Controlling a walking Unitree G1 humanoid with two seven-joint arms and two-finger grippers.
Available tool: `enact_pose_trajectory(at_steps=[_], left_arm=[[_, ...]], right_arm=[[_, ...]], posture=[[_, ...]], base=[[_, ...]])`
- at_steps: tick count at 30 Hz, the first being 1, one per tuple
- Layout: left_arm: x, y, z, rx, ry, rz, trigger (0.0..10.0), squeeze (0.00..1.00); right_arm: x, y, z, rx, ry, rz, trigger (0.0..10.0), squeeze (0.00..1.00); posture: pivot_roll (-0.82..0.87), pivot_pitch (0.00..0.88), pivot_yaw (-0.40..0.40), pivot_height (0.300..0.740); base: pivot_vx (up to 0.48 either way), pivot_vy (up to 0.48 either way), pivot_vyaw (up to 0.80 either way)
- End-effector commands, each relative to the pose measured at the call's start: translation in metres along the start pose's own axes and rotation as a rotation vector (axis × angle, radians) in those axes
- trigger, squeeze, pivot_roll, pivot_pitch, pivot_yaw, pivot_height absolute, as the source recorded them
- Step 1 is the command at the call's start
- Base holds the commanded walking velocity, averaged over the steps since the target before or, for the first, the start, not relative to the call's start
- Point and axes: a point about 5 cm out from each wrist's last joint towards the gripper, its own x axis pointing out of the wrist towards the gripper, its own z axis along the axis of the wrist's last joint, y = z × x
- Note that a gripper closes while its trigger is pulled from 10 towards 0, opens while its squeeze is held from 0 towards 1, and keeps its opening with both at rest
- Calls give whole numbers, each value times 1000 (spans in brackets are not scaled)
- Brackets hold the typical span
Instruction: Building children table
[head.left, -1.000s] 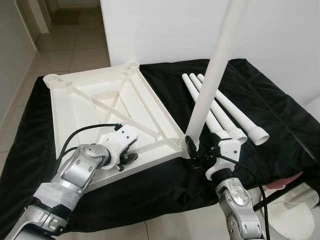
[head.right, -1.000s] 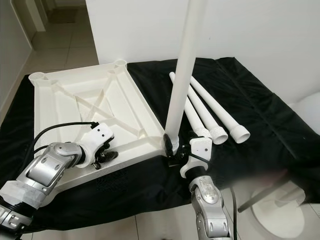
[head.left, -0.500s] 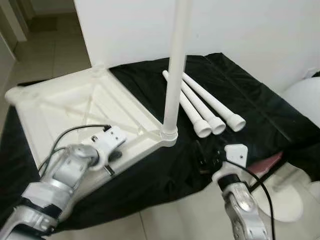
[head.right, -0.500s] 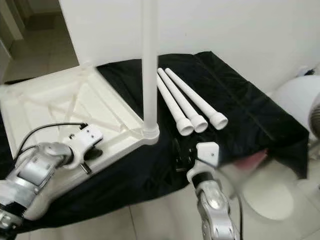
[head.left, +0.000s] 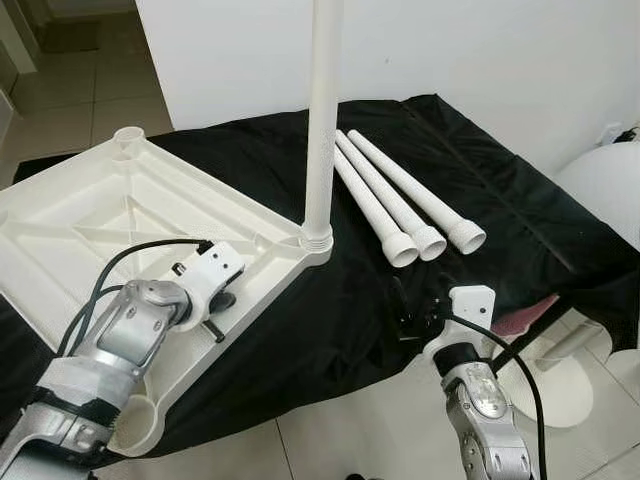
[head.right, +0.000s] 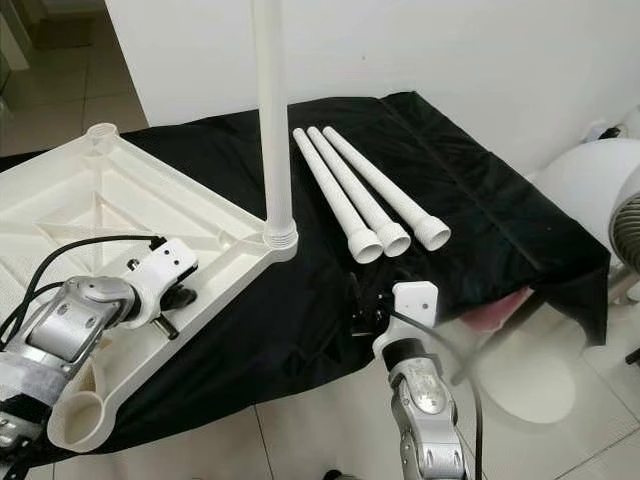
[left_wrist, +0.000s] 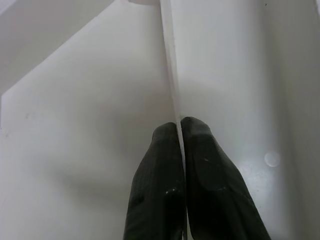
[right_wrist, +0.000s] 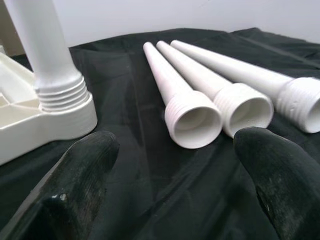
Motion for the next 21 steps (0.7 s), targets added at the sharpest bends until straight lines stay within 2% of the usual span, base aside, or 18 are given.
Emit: enact_pose_trajectory(at_steps=[1,2,5,6,7,8,13,18,21], left_arm=[[2,6,-4,2,15,105,10000,231],[4,-2,8,-32,-71,72,10000,1000],[5,-7,16,-10,-116,65,10000,1000],[6,-12,21,-3,-141,40,10000,157],[6,-16,24,3,-158,23,10000,157],[6,-19,28,6,-180,14,10000,0],[5,-22,37,-13,-239,-2,10000,0],[-5,-12,48,-81,-355,17,10000,0],[-11,-8,50,-101,-384,10,10000,0]], right_arm=[[-1,-1,-4,-3,11,0,10000,0],[1,-2,-3,-4,8,-6,10000,0],[1,-3,-3,-8,5,-13,10000,0],[2,-4,-3,-8,4,-19,10000,0],[2,-4,-3,-7,4,-23,10000,0],[2,-5,-3,-7,3,-28,10000,0],[5,-6,-2,-3,-3,-42,10000,0],[10,-9,0,3,-19,-69,10000,0],[13,-11,1,0,-28,-81,10000,0]], posture=[[-54,66,15,740],[-53,69,16,740],[-55,73,19,740],[-53,76,21,740],[-53,76,21,740],[-53,76,19,740],[-52,80,20,740],[-52,80,20,740],[-52,80,20,740]], base=[[0,0,0],[0,0,0],[0,0,0],[0,0,0],[0,0,0],[0,0,0],[0,0,0],[0,0,0],[0,0,0]])
